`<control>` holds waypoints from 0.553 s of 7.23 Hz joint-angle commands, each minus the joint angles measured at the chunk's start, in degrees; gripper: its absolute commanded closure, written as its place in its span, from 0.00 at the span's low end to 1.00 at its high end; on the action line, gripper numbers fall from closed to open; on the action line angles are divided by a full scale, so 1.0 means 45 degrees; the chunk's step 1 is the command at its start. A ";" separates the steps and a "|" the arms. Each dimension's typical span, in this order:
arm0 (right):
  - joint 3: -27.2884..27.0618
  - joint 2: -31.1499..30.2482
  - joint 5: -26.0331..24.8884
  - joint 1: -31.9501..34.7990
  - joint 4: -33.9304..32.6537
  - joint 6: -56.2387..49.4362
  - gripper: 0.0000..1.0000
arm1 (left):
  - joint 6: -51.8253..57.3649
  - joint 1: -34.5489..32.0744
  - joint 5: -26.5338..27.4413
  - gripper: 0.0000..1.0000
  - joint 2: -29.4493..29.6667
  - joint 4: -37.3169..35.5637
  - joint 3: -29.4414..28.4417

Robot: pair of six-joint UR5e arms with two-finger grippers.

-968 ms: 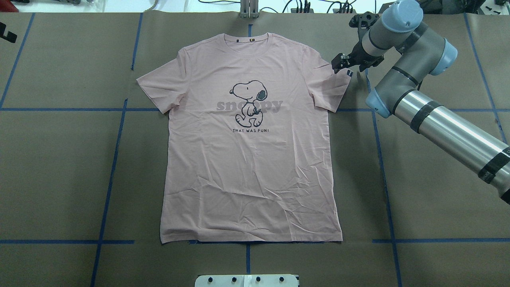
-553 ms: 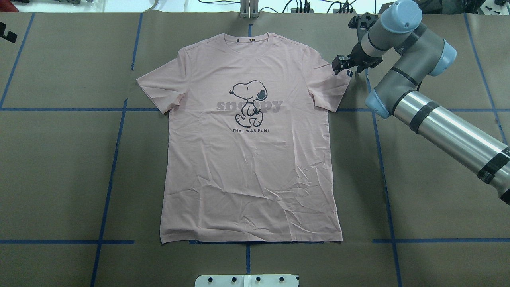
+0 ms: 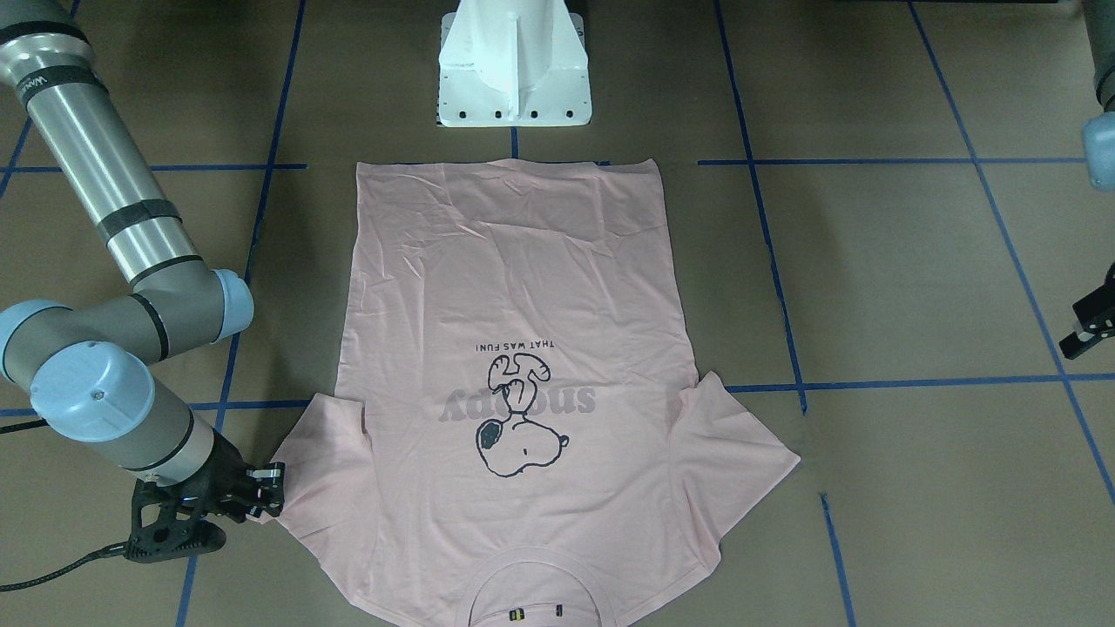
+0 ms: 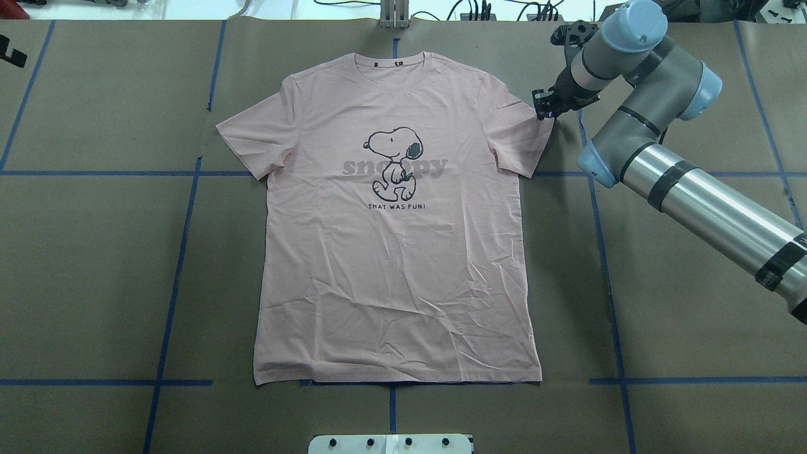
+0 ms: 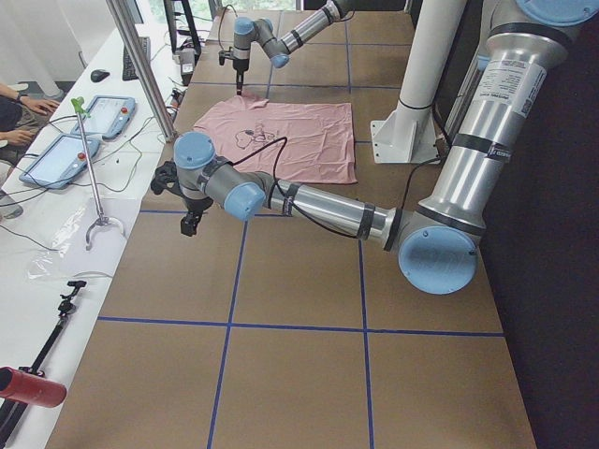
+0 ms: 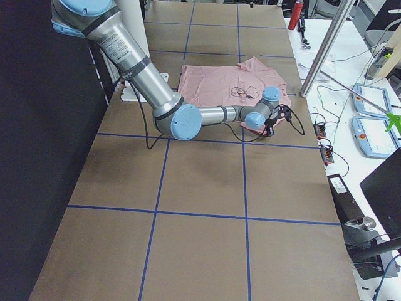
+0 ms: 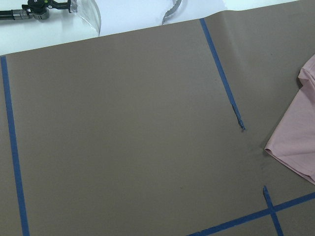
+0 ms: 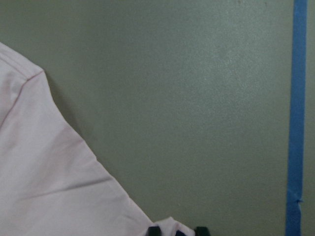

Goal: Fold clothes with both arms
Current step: 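Move the right gripper to the sleeve nearest it and grasp it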

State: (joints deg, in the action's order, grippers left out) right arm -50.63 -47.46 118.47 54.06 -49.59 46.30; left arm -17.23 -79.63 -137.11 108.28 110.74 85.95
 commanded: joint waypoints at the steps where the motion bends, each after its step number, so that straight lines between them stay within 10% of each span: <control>1: 0.0001 0.0136 0.0021 -0.0001 -0.0035 -0.0093 1.00 | 0.0000 0.0000 0.0000 0.00 0.0000 0.0000 -0.0056; 4: -0.0891 0.0313 0.0544 0.0018 -0.0171 -0.0035 1.00 | 0.0039 0.0000 0.0000 0.00 0.0000 0.0000 -0.0076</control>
State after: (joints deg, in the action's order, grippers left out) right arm -52.15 -46.29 119.30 54.08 -49.89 46.05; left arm -17.15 -79.63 -137.11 108.28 110.74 85.68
